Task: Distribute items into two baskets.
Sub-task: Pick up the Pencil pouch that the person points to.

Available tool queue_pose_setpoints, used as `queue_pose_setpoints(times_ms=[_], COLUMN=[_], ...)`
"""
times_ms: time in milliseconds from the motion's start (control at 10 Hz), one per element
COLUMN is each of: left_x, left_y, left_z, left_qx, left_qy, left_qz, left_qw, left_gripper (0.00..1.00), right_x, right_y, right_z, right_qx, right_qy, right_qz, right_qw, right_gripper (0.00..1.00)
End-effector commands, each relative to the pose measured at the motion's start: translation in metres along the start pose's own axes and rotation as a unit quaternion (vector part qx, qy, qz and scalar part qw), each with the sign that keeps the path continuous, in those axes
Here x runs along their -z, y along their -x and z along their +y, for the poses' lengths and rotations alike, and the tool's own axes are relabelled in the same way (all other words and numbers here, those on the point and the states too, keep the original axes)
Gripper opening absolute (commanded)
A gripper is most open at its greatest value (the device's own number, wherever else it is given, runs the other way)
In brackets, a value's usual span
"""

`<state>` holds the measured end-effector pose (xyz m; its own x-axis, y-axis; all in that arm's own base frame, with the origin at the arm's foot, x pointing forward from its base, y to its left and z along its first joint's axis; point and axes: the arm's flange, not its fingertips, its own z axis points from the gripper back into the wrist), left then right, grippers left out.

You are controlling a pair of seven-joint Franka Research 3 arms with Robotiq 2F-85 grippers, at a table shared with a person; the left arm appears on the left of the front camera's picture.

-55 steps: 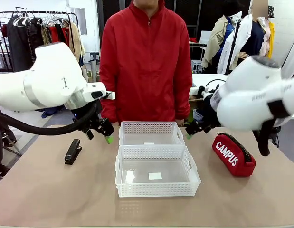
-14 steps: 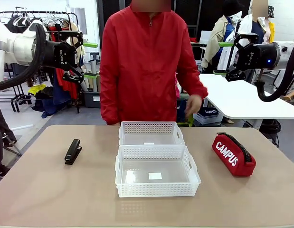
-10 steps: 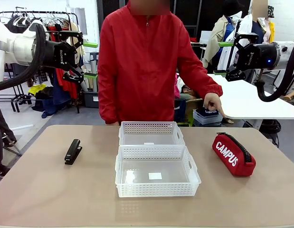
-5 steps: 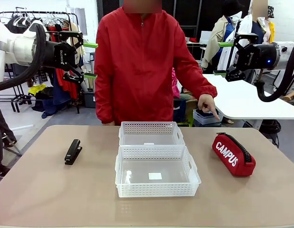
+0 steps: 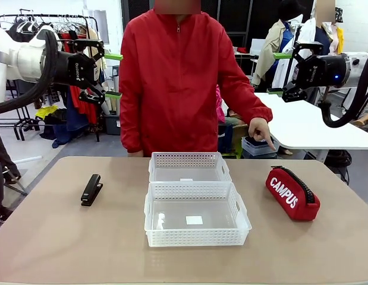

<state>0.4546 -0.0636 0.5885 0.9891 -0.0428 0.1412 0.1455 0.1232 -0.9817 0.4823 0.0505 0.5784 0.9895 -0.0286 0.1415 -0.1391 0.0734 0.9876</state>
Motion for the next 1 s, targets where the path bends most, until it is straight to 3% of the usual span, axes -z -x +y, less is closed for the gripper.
queue_pose_setpoints(times_ms=[0,900], left_x=[-0.0012,-0.0012], left_y=[0.0003,0.0003], left_z=[-0.0008,-0.0008], left_qx=[-0.002,-0.002], left_qy=[0.001,0.001], left_qz=[-0.001,-0.001], left_qw=[1.000,1.000], left_gripper=[1.00,1.00], right_x=[0.0002,0.0002], right_y=[0.0000,0.0000], right_z=[0.0022,0.0022], right_qx=[0.005,0.005], right_qy=[-0.003,-0.003], right_qz=[-0.001,-0.001], right_qw=[1.000,1.000], right_gripper=[1.00,1.00])
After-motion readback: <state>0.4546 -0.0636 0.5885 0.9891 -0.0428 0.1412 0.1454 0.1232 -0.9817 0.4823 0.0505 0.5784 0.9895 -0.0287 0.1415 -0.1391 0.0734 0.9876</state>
